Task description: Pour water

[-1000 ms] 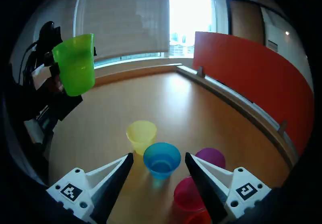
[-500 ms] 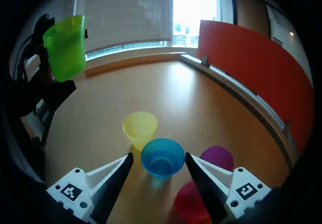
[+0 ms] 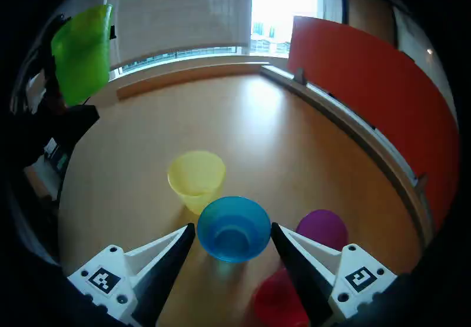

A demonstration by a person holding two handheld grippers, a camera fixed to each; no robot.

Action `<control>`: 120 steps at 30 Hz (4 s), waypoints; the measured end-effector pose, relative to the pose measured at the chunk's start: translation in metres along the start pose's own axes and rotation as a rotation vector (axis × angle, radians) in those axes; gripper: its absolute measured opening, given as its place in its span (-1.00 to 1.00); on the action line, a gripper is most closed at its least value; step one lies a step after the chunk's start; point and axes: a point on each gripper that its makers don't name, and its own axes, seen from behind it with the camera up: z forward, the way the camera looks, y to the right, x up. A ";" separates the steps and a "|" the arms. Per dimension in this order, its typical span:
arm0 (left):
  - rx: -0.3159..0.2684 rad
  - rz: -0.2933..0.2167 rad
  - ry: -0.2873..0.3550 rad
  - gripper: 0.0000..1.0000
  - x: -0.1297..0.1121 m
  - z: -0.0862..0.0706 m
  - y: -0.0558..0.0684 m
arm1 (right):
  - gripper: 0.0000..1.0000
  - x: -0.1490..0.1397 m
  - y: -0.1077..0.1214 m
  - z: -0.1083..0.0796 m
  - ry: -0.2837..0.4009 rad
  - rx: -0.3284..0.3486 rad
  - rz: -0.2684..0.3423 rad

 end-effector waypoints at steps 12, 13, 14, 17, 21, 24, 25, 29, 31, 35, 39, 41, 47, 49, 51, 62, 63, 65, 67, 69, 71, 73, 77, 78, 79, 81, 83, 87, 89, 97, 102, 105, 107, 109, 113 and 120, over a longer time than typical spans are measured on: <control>-0.002 -0.004 0.001 0.67 -0.002 -0.003 -0.001 | 1.00 -0.005 -0.001 0.007 -0.018 -0.003 0.010; -0.002 -0.004 0.001 0.67 -0.002 -0.003 -0.001 | 1.00 -0.005 -0.001 0.008 -0.019 -0.003 0.010; -0.002 -0.004 0.001 0.67 -0.002 -0.003 -0.001 | 1.00 -0.005 -0.001 0.009 -0.020 -0.004 0.009; -0.001 -0.005 0.001 0.67 -0.002 -0.003 -0.001 | 1.00 -0.006 -0.001 0.012 -0.025 -0.004 0.009; 0.003 -0.007 0.001 0.67 -0.003 -0.005 -0.002 | 0.97 -0.008 -0.001 0.014 -0.030 -0.009 0.004; 0.005 -0.010 0.001 0.67 -0.004 -0.006 -0.003 | 0.92 -0.010 0.000 0.015 -0.034 -0.015 -0.005; 0.006 -0.011 0.000 0.67 -0.004 -0.006 -0.003 | 0.90 -0.010 0.000 0.016 -0.036 -0.017 -0.010; 0.009 -0.013 0.001 0.67 -0.004 -0.008 -0.005 | 0.87 -0.011 0.000 0.016 -0.034 -0.023 -0.022; 0.009 -0.014 0.001 0.67 -0.004 -0.008 -0.005 | 0.86 -0.012 0.000 0.017 -0.030 -0.023 -0.020; 0.008 -0.015 0.002 0.68 -0.004 -0.008 -0.005 | 0.85 -0.012 0.000 0.017 -0.020 -0.022 -0.009; 0.009 -0.014 0.003 0.67 -0.004 -0.009 -0.005 | 0.84 -0.012 -0.001 0.018 -0.011 -0.022 -0.001; 0.009 -0.014 0.003 0.67 -0.004 -0.009 -0.006 | 0.84 -0.012 -0.002 0.018 -0.006 -0.021 0.002; 0.009 -0.016 0.001 0.67 -0.006 -0.008 -0.005 | 0.83 -0.012 -0.004 0.017 0.024 -0.021 0.022; 0.009 -0.016 0.001 0.67 -0.005 -0.007 -0.005 | 0.83 -0.010 -0.003 0.014 0.038 -0.024 0.029; 0.010 -0.015 0.001 0.67 -0.005 -0.007 -0.004 | 0.83 -0.007 -0.003 0.011 0.056 -0.028 0.036; 0.010 -0.006 0.007 0.67 0.002 -0.005 0.000 | 0.82 0.028 0.006 -0.024 0.195 -0.070 0.059; 0.010 -0.005 0.007 0.67 0.002 -0.005 0.000 | 0.82 0.031 0.006 -0.028 0.209 -0.072 0.061; 0.009 -0.003 0.008 0.67 0.003 -0.004 0.001 | 0.83 0.039 0.006 -0.036 0.239 -0.078 0.066; 0.008 -0.001 0.005 0.67 0.002 -0.004 0.001 | 0.83 0.045 0.006 -0.043 0.264 -0.083 0.070; 0.007 0.001 0.002 0.67 0.002 -0.004 0.002 | 0.83 0.052 0.006 -0.050 0.289 -0.090 0.073; 0.005 0.003 -0.001 0.67 0.001 -0.004 0.003 | 0.83 0.058 0.007 -0.057 0.314 -0.097 0.073; 0.001 0.003 -0.002 0.67 0.002 -0.004 0.005 | 0.83 0.064 0.007 -0.064 0.337 -0.101 0.071; -0.007 0.008 -0.006 0.67 0.004 -0.004 0.007 | 0.83 0.077 0.007 -0.077 0.385 -0.108 0.066; -0.007 0.010 -0.007 0.67 0.004 -0.004 0.008 | 0.83 0.081 0.007 -0.080 0.396 -0.110 0.064; -0.008 0.012 -0.008 0.67 0.004 -0.004 0.008 | 0.83 0.084 0.008 -0.083 0.407 -0.111 0.063; -0.009 0.015 -0.010 0.67 0.004 -0.004 0.010 | 0.83 0.090 0.008 -0.089 0.431 -0.115 0.059; -0.012 0.014 -0.013 0.67 0.004 -0.004 0.011 | 0.83 0.096 0.009 -0.094 0.454 -0.120 0.055; -0.017 0.014 -0.019 0.68 0.004 -0.003 0.013 | 0.83 0.106 0.010 -0.103 0.500 -0.125 0.048; -0.017 0.014 -0.022 0.68 0.003 -0.002 0.013 | 0.82 0.111 0.010 -0.107 0.522 -0.126 0.046; -0.022 0.010 -0.029 0.67 0.001 -0.001 0.014 | 0.83 0.130 0.014 -0.122 0.605 -0.136 0.066; -0.022 0.010 -0.035 0.67 -0.001 0.000 0.014 | 0.82 0.139 0.012 -0.132 0.645 -0.142 0.056; -0.023 0.010 -0.037 0.67 0.000 0.000 0.015 | 0.83 0.145 0.010 -0.138 0.664 -0.148 0.044; -0.025 0.009 -0.037 0.67 0.000 0.000 0.016 | 0.83 0.149 0.010 -0.143 0.676 -0.151 0.040; -0.027 0.007 -0.037 0.67 0.000 0.000 0.017 | 0.83 0.152 0.010 -0.147 0.687 -0.155 0.038; -0.031 0.005 -0.040 0.67 0.000 0.001 0.019 | 0.85 0.158 0.012 -0.154 0.702 -0.168 0.031; -0.036 0.006 -0.045 0.67 -0.002 0.001 0.022 | 0.85 0.159 0.011 -0.157 0.709 -0.172 0.018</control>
